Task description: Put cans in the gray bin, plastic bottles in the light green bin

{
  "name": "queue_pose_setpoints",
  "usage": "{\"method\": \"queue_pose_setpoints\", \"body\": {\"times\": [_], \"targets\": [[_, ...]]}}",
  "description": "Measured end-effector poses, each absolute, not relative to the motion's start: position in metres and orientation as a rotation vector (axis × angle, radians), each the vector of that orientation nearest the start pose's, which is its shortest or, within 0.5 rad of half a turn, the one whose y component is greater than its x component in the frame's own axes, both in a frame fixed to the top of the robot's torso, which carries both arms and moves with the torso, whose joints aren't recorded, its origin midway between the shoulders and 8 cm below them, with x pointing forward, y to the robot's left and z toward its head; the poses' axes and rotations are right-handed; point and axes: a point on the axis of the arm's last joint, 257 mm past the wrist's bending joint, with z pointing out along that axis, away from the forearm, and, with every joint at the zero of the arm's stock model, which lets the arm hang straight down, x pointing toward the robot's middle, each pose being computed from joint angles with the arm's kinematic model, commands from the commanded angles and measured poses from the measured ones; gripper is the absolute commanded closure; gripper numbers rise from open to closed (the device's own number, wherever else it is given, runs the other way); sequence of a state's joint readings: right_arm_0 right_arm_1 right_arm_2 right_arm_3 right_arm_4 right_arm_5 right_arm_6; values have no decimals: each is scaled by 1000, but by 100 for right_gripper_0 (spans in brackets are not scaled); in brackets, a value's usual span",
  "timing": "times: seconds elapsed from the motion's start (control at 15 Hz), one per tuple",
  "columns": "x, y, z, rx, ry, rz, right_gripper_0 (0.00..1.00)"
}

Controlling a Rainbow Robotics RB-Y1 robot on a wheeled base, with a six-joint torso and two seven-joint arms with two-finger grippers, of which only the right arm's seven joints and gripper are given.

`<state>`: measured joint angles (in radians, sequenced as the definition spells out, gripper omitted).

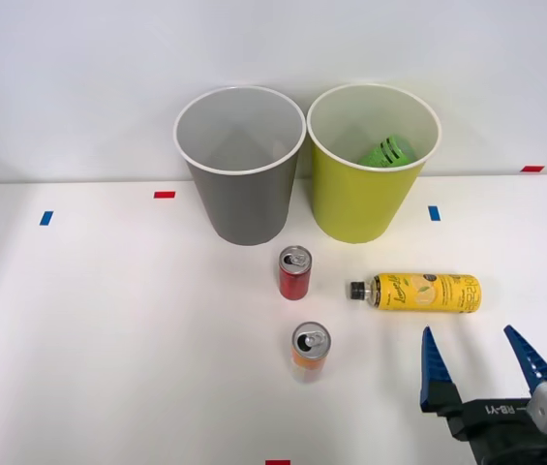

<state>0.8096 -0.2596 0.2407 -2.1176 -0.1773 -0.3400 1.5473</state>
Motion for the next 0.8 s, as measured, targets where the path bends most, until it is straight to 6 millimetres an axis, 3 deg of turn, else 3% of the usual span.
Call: {"method": "queue_pose_setpoints", "body": {"times": [0.2,0.4,0.6,0.8], "targets": [[298,-231,-226,-75,1495,75,0],[274,-244,-235,-168,1514,-52,0],[256,-249,-240,-161,1520,-69,0],[243,-248,-267,-146,1528,-50,0]]}}
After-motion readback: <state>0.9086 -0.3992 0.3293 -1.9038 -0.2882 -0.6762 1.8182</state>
